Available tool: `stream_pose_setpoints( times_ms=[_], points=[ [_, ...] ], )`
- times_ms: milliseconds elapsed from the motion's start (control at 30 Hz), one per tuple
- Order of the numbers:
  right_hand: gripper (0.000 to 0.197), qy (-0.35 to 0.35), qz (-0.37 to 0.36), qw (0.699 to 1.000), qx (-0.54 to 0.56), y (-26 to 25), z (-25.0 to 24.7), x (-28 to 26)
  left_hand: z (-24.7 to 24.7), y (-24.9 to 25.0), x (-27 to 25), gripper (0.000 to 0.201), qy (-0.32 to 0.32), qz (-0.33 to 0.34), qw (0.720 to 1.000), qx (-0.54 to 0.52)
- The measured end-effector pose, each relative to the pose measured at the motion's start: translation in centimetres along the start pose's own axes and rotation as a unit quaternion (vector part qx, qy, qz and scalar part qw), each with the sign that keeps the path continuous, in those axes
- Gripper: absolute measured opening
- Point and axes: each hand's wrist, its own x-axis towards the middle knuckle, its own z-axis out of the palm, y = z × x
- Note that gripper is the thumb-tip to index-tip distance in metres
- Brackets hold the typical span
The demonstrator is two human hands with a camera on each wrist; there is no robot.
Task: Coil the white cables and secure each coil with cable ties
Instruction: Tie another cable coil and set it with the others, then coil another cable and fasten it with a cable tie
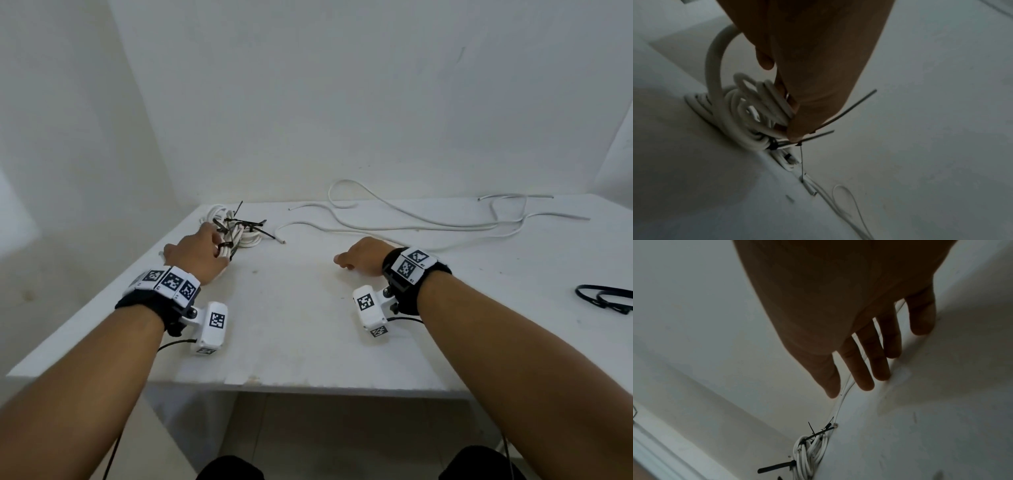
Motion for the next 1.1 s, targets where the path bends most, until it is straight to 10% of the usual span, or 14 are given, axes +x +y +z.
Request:
stream_pose_setpoints(
  times_ms=[300, 700, 900, 1100],
  points=[
    [0.058, -0.033, 0.02, 0.998, -0.057, 0.2, -0.2, -0.3, 0.5, 0.0, 1.6, 0.035, -0.1, 0.075, 0.99, 0.062],
    [0.094, -0.083, 0.065, 0.993, -0.05, 4.4, -2.1, -2.8, -0.8, 0.2, 0.5, 0.016, -0.031, 0.109, 0.994, -0.006],
    [0.112, -0.092, 0.062, 0.991, -0.073, 6.7, -2.2, -2.8, -4.5, 5.6, -0.4, 0.023, 0.083, 0.119, 0.982, -0.119],
    [0.12, -0.083, 0.047, 0.992, -0.086, 7.9, -1.3, -2.0, -2.0, 13.7, 3.4, 0.02, -0.028, 0.16, 0.976, -0.143]
  ],
)
